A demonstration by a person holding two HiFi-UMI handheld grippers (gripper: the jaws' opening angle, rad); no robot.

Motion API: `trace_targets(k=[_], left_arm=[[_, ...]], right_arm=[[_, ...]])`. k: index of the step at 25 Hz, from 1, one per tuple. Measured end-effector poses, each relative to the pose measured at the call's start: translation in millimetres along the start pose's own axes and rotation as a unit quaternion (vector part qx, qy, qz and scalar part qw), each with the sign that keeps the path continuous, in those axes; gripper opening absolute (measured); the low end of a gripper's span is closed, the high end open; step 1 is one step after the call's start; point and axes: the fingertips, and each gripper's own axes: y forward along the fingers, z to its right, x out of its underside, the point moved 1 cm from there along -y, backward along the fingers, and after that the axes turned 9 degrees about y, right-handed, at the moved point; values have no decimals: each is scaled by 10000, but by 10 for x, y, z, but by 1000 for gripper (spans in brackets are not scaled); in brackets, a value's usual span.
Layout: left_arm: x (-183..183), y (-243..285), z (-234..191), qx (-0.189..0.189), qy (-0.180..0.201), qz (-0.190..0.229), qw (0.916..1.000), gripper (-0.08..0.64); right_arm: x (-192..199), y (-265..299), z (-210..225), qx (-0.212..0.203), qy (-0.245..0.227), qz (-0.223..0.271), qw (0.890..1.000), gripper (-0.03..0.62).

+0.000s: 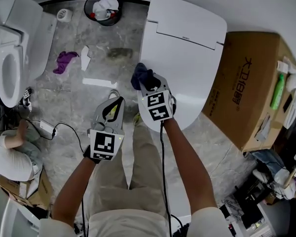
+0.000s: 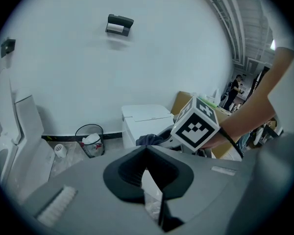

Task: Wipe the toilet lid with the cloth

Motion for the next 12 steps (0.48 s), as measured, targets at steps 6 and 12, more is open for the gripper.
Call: trace_targets(k=[6,12], left_arm=[[-25,21,183,147,-53,6,9999,0],[-10,-49,340,296,-44,-25,9995,0]], right_arm=[[325,212,90,187,440,-349,9982,130],[346,228,91,281,513,-303,9978,132]])
